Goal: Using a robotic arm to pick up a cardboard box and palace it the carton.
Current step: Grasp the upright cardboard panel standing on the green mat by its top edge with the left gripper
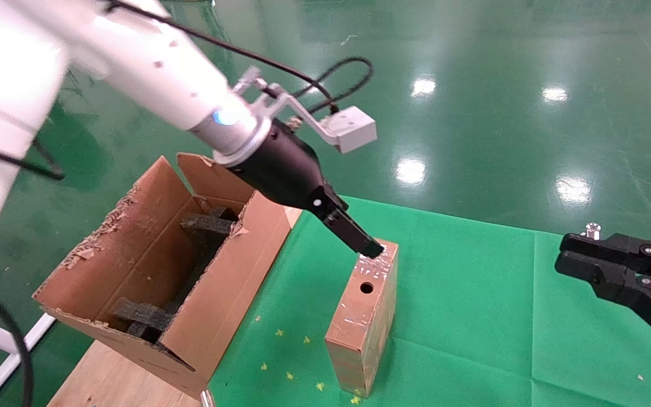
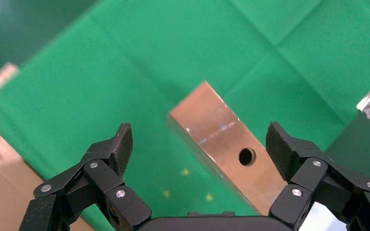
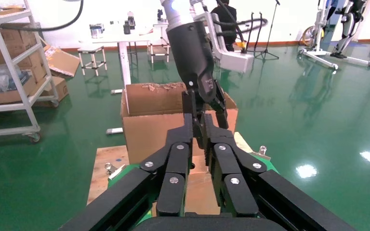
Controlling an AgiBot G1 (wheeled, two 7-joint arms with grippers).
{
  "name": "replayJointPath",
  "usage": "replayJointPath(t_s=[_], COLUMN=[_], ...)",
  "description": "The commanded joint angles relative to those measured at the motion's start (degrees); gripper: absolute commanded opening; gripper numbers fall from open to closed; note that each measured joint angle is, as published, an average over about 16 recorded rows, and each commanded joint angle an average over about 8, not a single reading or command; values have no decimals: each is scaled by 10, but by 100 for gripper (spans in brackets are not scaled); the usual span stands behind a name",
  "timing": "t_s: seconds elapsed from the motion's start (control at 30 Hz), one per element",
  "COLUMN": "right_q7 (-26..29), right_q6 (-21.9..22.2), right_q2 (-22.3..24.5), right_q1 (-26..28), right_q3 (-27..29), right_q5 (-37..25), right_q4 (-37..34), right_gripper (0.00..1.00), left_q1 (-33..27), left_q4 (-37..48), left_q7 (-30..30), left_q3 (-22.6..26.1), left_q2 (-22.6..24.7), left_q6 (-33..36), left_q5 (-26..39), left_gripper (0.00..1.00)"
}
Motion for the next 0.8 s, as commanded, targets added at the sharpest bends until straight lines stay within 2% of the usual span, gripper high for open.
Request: replayJointPath(t_s=[0.03, 0.17, 0.3, 0.53, 0.8], right_q7=[0, 0, 0, 0, 0], right_q6=[0, 0, 0, 0, 0], right_q2=[0, 0, 0, 0, 0], right_q1=[0, 0, 0, 0, 0], right_q3=[0, 0, 0, 0, 0], right_q5=[0, 0, 0, 0, 0], right_q4=[0, 0, 0, 0, 0], right_gripper=[0, 0, 0, 0, 0], left_q1=[-24, -45, -52, -52, -42], left_q4=[26, 69, 106, 149, 161], left_q7=[-27, -60, -65, -59, -57], left_q3=[44, 110, 151, 203, 237], left_q2=[25, 64, 93, 127, 139], left_q6=[1, -1, -4, -11, -20], left_q5=[1, -28, -61, -82, -94], left_gripper=[100, 100, 100, 100, 100])
